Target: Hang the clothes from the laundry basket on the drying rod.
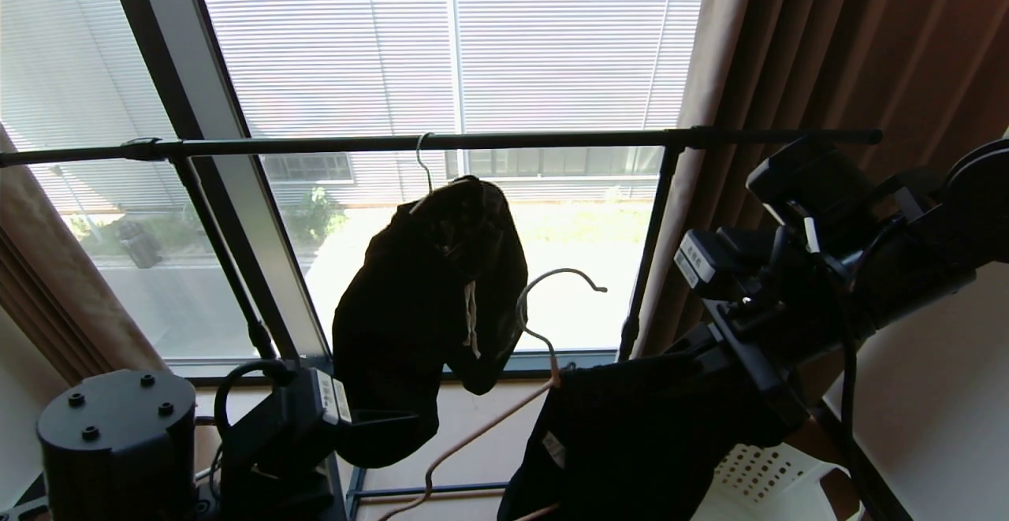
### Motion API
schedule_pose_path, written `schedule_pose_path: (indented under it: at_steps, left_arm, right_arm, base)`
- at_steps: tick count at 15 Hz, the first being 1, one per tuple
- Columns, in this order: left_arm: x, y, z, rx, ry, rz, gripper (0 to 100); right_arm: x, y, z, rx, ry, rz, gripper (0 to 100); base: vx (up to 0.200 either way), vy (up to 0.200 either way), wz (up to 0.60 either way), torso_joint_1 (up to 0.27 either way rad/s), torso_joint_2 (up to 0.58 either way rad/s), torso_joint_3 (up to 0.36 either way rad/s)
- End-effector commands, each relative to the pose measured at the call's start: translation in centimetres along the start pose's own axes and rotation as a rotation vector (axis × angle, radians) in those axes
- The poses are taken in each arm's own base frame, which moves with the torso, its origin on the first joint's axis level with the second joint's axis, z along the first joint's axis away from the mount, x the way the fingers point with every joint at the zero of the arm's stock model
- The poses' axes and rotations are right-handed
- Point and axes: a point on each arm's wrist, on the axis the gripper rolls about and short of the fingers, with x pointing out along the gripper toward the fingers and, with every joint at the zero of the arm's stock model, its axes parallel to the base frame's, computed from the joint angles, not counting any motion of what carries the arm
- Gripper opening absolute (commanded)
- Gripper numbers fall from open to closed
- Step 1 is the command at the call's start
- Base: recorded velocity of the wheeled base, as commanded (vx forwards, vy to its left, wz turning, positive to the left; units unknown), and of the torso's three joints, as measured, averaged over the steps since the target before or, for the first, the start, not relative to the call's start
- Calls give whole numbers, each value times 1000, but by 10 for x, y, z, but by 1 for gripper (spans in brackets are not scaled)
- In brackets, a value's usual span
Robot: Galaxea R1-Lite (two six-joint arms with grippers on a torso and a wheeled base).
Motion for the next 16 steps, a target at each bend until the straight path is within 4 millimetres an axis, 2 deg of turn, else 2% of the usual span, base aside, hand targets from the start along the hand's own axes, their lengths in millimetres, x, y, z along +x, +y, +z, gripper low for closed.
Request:
schedule_pose_path:
  at_steps: [1, 4, 5, 7, 8, 9, 11, 16]
  left_arm:
    - [-17, -3, 9, -19, -75, 23, 100]
    - [-27, -8, 13, -191, -119, 12, 100]
    - [-27, -8, 12, -216, -115, 11, 100]
    - [-26, -10, 6, -413, -84, -63, 100]
    - [-27, -11, 4, -466, -73, -87, 100]
    - [-22, -8, 0, -587, -40, -113, 100]
    - [-14, 1, -5, -713, -2, -98, 100]
    - [24, 21, -18, -966, -20, -113, 100]
  right_arm:
    - [-9, -7, -6, 49, -28, -21, 0]
    - [-28, -12, -16, 155, -56, -67, 0]
    - [-29, -12, -16, 170, -60, -72, 0]
    - [-42, -7, -13, 288, -137, -59, 0]
    - [-47, -5, -13, 289, -159, -61, 0]
    - [-55, -2, -16, 295, -182, -70, 0]
    - [-62, 2, -17, 294, -213, -71, 0]
    - [-59, 1, -24, 273, -236, -88, 0]
  base:
    - [0, 0, 0, 0, 0, 0]
    - [0, 0, 0, 0, 0, 0]
    - [0, 0, 0, 0, 0, 0]
    - [0, 0, 0, 0, 0, 0]
    - [0, 0, 0, 0, 0, 0]
    - [0, 0, 0, 0, 0, 0]
    - [0, 0, 0, 0, 0, 0]
    - [0, 0, 0, 0, 0, 0]
